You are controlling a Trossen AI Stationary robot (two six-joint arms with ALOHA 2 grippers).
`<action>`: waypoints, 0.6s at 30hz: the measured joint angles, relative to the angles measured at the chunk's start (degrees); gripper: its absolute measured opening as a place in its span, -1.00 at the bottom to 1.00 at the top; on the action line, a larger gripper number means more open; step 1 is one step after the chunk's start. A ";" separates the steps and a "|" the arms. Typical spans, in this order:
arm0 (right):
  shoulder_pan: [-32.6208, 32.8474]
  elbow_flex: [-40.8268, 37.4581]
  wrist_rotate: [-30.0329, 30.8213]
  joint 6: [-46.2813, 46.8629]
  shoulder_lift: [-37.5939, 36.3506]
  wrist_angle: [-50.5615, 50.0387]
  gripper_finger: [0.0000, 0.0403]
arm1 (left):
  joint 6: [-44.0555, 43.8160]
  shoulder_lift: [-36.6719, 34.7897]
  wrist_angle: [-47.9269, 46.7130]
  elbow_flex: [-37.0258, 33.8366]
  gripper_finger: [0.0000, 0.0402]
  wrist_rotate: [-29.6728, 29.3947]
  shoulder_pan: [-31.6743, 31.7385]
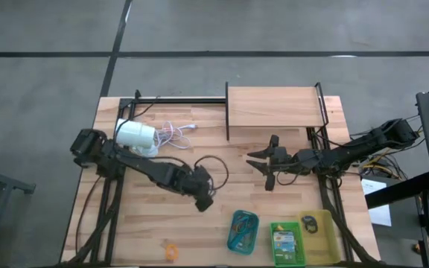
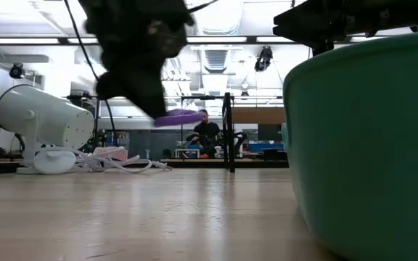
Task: Pick & Place Office Desk Supplies
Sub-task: Put the violet spring rubberband into the yellow bin
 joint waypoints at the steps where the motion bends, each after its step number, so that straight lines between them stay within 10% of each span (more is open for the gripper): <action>1: 0.00 0.00 0.00 0.04 0.00 -0.01 -0.43 | 0.61 0.01 1.30 0.03 -0.86 -0.63 0.77; 18: 0.01 0.00 0.00 0.03 -0.02 -1.03 -0.54 | 20.66 7.52 33.86 -0.65 -0.86 -1.26 8.36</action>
